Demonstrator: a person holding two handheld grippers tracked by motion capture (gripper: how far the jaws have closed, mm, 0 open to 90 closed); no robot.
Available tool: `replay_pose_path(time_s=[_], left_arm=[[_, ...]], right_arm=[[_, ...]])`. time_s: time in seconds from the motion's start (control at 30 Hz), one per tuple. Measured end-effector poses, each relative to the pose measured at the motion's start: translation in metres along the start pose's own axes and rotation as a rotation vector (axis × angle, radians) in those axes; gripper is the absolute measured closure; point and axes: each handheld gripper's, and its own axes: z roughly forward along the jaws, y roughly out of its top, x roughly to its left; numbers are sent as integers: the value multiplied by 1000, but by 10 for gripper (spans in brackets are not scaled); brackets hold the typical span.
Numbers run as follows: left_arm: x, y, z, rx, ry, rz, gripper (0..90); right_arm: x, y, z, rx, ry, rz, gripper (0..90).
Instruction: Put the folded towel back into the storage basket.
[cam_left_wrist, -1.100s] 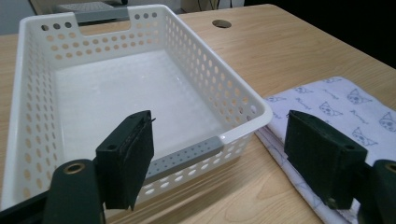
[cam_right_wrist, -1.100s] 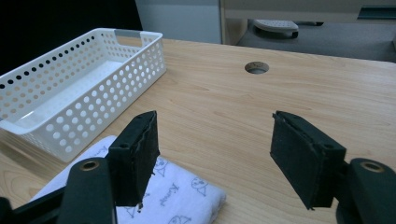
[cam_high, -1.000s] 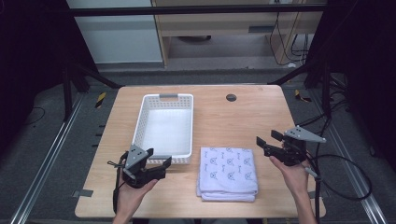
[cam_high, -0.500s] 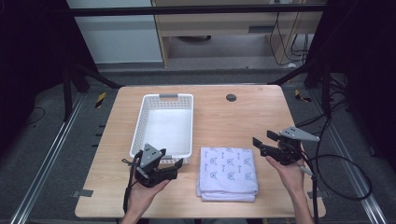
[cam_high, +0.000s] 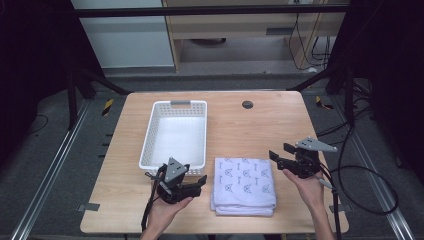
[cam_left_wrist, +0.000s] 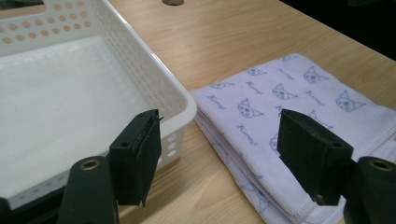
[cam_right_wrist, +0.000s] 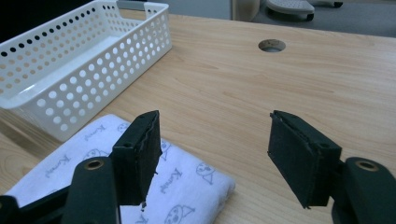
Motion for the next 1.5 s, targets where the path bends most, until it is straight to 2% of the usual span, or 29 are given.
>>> replay_pose_path(time_s=[0.7,1.17,1.5], left_arm=[[-18,-22,25,101,-30,32,307],[-24,-30,48,161,-40,36,303],[-25,-35,61,195,-30,35,300]], right_arm=[[0,-18,12,71,3,-19,345],[2,-30,24,135,1,-25,364],[3,-39,35,180,4,-35,383]])
